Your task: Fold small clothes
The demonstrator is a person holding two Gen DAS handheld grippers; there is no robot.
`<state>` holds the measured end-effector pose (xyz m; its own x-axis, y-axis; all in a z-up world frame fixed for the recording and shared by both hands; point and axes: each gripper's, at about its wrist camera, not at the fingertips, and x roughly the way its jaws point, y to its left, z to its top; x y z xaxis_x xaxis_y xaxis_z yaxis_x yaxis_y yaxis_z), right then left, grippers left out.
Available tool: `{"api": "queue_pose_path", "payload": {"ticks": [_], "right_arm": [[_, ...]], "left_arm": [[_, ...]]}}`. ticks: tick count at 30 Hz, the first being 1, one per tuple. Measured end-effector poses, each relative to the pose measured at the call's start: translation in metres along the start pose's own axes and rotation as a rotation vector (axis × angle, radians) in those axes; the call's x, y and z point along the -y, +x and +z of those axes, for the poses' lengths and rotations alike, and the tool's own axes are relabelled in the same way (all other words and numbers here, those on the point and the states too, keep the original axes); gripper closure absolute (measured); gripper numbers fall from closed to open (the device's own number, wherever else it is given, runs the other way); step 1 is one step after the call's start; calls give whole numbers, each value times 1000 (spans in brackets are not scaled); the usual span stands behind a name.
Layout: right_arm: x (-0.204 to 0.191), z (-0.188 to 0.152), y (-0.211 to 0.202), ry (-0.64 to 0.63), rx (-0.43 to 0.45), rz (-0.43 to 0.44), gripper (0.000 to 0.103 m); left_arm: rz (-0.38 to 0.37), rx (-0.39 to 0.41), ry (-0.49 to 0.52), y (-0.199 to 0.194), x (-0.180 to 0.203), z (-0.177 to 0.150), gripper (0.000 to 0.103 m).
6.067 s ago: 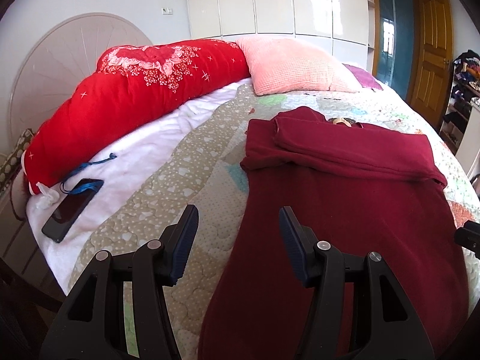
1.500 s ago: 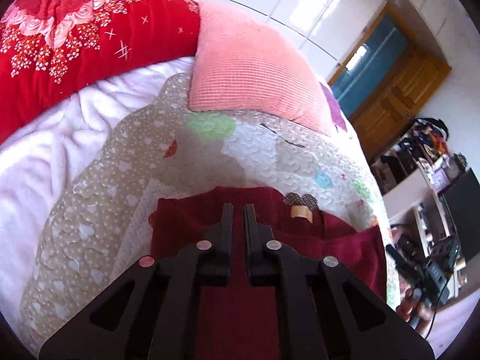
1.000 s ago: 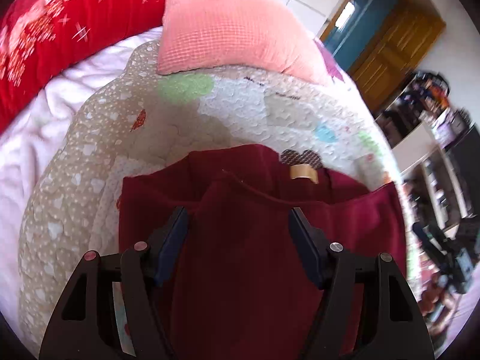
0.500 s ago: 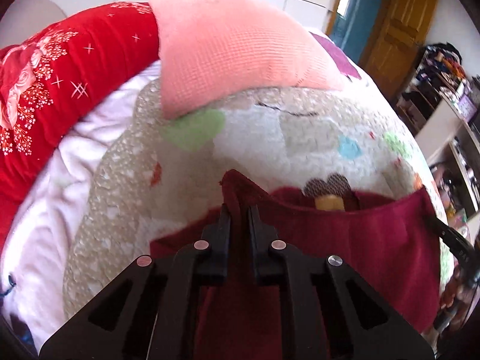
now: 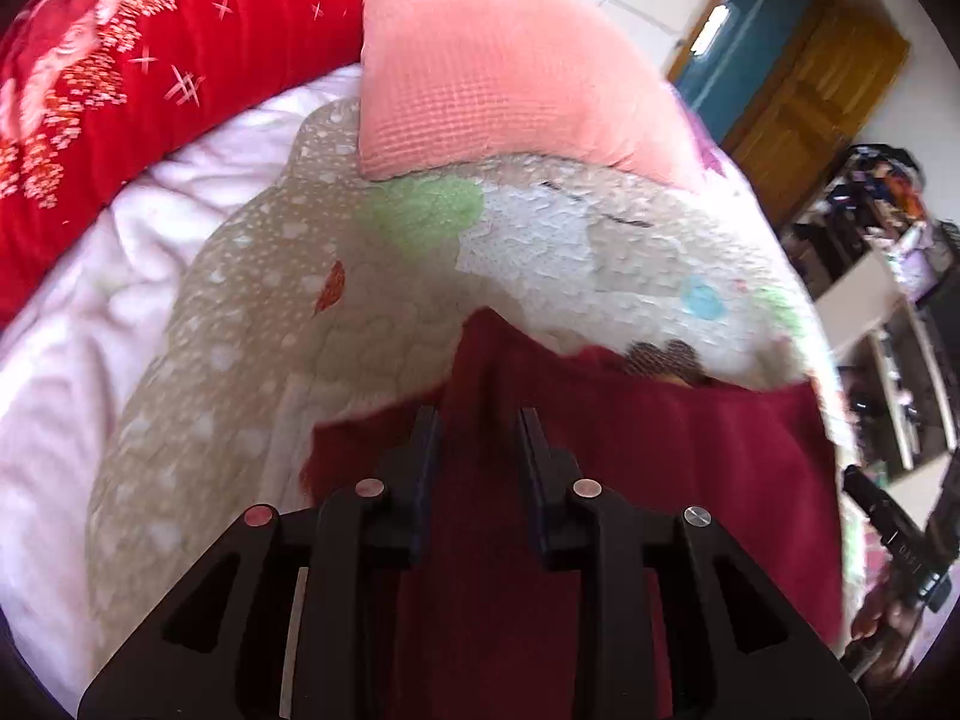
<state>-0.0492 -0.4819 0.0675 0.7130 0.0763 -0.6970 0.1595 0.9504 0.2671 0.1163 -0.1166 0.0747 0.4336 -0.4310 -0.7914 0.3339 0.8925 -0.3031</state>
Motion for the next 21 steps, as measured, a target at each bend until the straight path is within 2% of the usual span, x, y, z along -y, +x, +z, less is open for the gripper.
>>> {"api": "queue_pose_path", "payload": {"ticks": [2, 4, 6, 9, 10, 11, 12, 14, 16, 18, 19, 21], "right_arm": [[-11, -13, -20, -34, -11, 72, 63], [-25, -31, -37, -99, -32, 95, 60], [-34, -54, -50, -152, -49, 59, 59], [-26, -84, -58, -119, -66, 59, 59], [-23, -93, -52, -101, -93, 69, 60], [-22, -101, -44, -105, -138, 70, 73], [-24, -106, -38, -130, -165, 57, 80], [-31, -110, -38, -200, -131, 12, 84], [-34, -109, -43, -208, -111, -22, 86], [-37, -109, -49, -238, -77, -79, 87], [-37, -111, -49, -252, -78, -101, 87], [-30, -115, -44, -233, -100, -91, 87]], "left_arm": [[-31, 12, 31, -24, 1, -19, 70], [-71, 19, 51, -42, 1, -42, 57], [-106, 16, 47, -58, -3, -66, 57], [-149, 0, 8, -65, -9, -95, 57], [-159, -5, -8, -63, -10, -101, 57], [-161, -32, -22, -58, -11, -110, 57], [-153, -51, -22, -53, -10, -115, 57], [-98, -54, 15, -45, -4, -128, 57], [-1, -41, 63, -44, 2, -138, 58], [75, -72, 61, -38, 0, -144, 58], [65, -78, 35, -37, -3, -147, 58], [52, -67, 12, -43, -5, -150, 58]]}}
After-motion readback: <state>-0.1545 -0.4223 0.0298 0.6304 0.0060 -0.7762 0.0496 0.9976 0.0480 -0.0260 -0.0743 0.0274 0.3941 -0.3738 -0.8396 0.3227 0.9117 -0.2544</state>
